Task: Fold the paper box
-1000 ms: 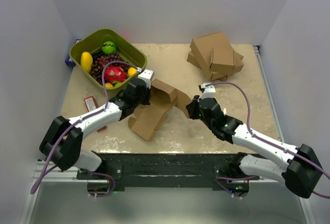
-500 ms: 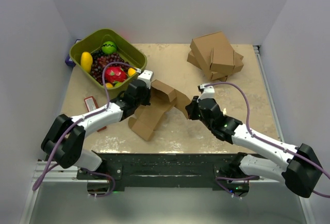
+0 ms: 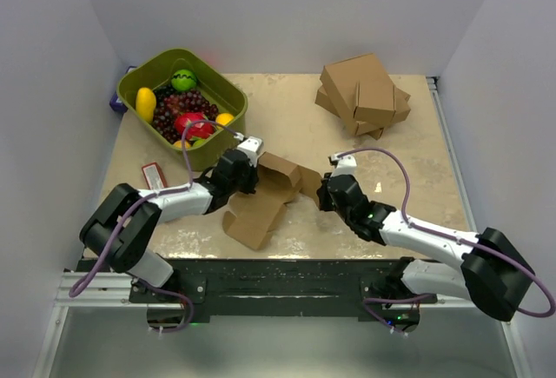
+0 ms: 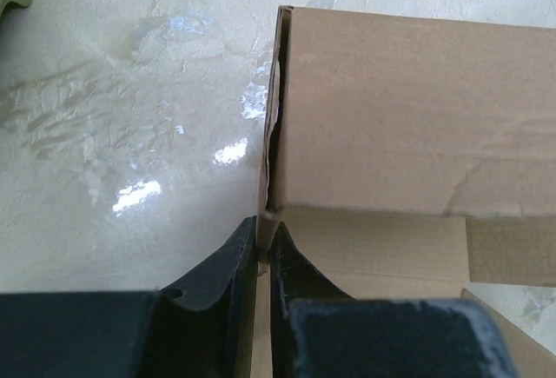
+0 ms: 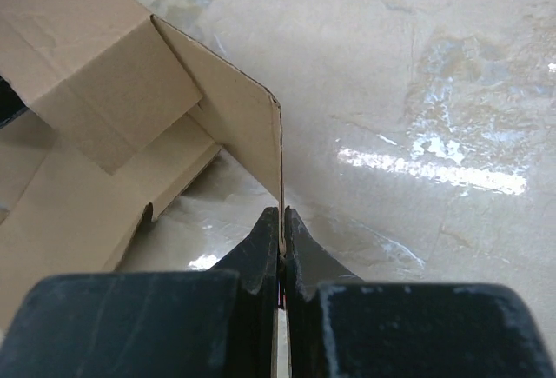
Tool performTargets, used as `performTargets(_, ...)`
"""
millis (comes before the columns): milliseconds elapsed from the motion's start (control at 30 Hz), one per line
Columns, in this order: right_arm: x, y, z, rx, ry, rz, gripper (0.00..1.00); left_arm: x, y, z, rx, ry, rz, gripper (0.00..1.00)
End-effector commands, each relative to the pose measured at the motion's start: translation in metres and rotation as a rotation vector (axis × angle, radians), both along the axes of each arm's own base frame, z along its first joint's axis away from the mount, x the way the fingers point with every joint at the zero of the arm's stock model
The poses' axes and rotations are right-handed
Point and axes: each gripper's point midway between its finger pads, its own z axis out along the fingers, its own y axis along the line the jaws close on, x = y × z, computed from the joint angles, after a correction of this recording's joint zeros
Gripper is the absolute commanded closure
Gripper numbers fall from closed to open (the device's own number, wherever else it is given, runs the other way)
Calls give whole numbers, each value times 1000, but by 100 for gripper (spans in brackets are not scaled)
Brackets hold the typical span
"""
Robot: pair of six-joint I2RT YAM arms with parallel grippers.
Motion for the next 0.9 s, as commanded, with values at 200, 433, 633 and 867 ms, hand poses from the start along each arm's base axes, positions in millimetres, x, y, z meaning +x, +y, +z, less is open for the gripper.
performTargets(200, 8, -5, 0, -8, -59, -23, 100, 9, -14, 0, -57, -26, 46, 91)
performTargets(433, 7, -1, -2, 3, -46, -18, 100, 8, -14, 7, -97, -42, 40, 63)
performTargets(633, 7, 1, -3, 13, -41, -13, 100, 5, -7, 14, -93, -89, 0, 46)
performTargets(867, 7, 3, -3, 15, -37, -9, 100, 8, -11, 33, -131, -148, -47, 38)
